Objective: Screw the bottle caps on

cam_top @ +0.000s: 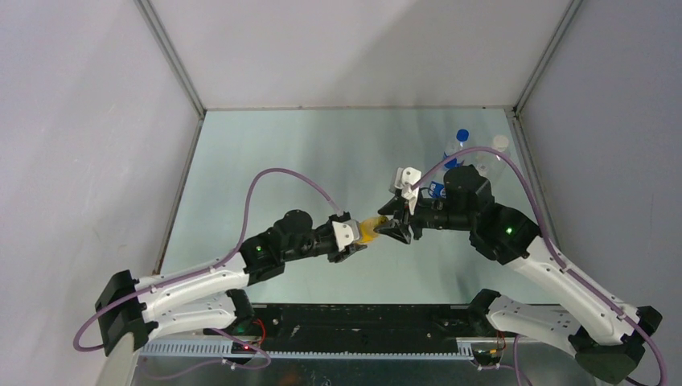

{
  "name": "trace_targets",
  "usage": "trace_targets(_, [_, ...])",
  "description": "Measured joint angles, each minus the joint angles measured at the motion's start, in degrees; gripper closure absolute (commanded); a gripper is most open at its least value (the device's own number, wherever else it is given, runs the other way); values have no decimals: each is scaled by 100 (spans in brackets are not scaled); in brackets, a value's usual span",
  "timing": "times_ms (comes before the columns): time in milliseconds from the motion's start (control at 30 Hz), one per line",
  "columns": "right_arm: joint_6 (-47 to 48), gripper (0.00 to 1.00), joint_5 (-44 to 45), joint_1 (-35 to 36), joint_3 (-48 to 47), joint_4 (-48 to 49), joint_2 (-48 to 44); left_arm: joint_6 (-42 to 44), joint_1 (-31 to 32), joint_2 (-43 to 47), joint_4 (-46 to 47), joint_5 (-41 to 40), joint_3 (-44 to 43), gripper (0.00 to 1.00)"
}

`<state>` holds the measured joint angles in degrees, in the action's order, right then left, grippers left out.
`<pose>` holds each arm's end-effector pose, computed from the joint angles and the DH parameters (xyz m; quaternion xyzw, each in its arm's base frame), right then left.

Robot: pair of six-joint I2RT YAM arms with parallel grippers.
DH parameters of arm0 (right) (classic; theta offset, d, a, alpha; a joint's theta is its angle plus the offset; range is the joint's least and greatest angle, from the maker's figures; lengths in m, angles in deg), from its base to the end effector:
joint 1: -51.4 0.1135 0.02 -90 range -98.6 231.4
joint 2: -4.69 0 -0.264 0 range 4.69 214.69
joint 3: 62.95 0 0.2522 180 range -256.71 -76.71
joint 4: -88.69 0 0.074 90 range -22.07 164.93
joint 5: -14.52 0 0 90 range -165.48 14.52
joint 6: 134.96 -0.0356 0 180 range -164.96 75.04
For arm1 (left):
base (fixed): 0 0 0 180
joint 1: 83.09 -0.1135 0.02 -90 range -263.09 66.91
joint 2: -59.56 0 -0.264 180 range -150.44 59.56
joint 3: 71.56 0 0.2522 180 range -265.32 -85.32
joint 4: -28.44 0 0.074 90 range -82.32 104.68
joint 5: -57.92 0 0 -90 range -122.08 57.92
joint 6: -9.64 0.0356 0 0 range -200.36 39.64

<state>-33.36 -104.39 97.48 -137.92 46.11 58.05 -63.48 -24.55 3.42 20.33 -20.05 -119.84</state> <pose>0.1229 0.1525 0.3806 -0.5088 0.6307 0.3591 0.4631 0.1123 -0.1978 0.2683 0.5356 0.5896 -0.2911 0.5298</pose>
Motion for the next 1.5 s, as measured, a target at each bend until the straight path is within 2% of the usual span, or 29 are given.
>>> trace_targets(200, [52,76,-44,17,0,-17,52,-140,-13,0,70,81,-2,98])
trace_targets(267, [55,83,-46,20,0,-20,55,-164,-17,0,72,103,-2,88])
trace_targets(333, [50,94,-44,20,0,-20,55,-186,-26,0,70,118,-2,60])
trace_targets(367, [48,97,-44,20,0,-20,52,-190,-31,0,70,120,-2,53])
trace_targets(400, [46,100,-39,20,0,-20,52,-190,-35,0,70,120,-2,39])
trace_targets(533, [33,100,50,26,0,-90,42,-240,-55,0,118,13,-2,10])
trace_targets(600, [44,100,186,26,0,-236,42,-271,-83,2,243,-92,-2,1])
trace_targets(933, [155,100,1530,-52,-315,-1259,48,-442,-393,278,291,-723,-2,0])
trace_targets(1100, [153,100,2194,-470,-337,-1530,48,-514,-748,595,-192,-1325,-131,0])
trace_targets(1267, [146,100,2675,-1023,-337,-1668,98,-546,-1493,988,-970,-2122,-367,0])
trace_targets(1500, [87,100,2680,-1668,-337,-1652,442,-544,-2863,1320,-1738,-3134,-507,0])
